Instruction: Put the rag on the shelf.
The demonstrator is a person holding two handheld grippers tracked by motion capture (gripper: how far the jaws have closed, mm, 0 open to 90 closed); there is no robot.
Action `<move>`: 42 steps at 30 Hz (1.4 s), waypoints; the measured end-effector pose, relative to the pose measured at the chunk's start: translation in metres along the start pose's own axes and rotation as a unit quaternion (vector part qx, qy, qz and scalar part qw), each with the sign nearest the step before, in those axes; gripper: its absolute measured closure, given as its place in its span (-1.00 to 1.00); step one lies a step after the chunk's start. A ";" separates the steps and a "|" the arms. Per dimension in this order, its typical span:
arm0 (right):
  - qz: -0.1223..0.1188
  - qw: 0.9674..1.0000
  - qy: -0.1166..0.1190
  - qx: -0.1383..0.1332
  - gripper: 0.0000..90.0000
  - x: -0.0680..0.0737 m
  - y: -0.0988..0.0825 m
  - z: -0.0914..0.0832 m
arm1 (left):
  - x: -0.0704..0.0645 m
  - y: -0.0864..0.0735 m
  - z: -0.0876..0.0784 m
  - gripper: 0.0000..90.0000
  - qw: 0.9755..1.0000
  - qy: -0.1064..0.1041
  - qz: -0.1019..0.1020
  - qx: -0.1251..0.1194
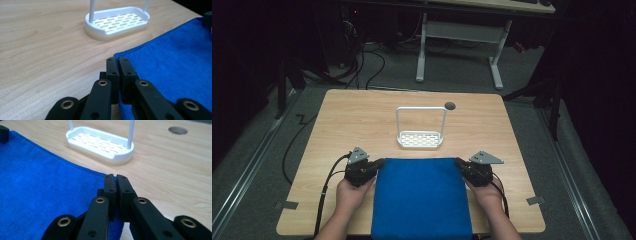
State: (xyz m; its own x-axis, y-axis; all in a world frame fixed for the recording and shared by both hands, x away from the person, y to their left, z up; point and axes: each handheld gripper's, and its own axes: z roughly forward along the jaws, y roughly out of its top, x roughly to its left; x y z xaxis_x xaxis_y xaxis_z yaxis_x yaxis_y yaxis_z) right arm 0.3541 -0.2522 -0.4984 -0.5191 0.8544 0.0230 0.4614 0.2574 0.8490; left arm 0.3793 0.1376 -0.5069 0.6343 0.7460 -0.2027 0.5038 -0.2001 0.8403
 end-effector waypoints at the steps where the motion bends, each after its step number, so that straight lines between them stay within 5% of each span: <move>1: -0.002 1.000 -0.002 -0.005 0.95 0.001 0.001 -0.002 | -0.001 0.001 -0.002 0.95 1.000 0.001 0.001 -0.003; 20: -0.010 0.996 -0.012 -0.091 0.96 0.015 0.023 -0.033 | -0.013 0.025 -0.036 0.95 0.997 -0.005 0.007 -0.080; 42: -0.025 0.982 -0.035 -0.183 0.96 0.012 0.097 -0.059 | -0.011 0.097 -0.063 0.95 0.988 0.009 0.027 -0.155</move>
State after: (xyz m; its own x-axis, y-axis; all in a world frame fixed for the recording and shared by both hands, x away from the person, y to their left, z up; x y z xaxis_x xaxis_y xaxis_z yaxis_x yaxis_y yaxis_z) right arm 0.3500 -0.2438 -0.3843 -0.4778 0.8771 -0.0497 0.1406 0.1322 0.9812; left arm 0.3841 0.1500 -0.3915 0.6437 0.7510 -0.1473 0.2645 -0.0377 0.9636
